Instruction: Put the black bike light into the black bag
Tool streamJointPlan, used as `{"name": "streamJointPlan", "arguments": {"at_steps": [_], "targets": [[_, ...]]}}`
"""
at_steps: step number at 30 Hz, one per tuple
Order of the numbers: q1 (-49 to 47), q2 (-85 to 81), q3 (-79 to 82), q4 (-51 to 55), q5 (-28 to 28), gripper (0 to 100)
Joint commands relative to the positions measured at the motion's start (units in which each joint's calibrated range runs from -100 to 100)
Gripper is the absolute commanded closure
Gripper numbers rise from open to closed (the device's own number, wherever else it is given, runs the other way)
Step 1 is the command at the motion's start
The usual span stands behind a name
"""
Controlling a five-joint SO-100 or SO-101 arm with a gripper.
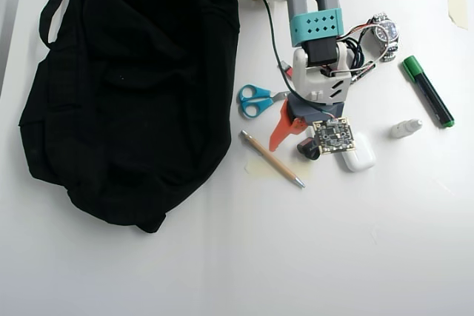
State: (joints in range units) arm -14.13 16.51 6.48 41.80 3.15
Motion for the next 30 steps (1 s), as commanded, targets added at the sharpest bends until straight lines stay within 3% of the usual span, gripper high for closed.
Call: {"name": "streamJointPlan", "arguments": {"at_steps": [1, 5, 14, 30], "targets": [[-1.88, -1.49, -3.07, 0.23, 0.15, 65], [-3.15, -1.66, -2.89, 0.41, 0.10, 64], [-5.32, -1.74, -1.99, 5.49, 0.36, 50], [-5.84, -0.33, 2.68, -2.26, 0.31, 50]]}}
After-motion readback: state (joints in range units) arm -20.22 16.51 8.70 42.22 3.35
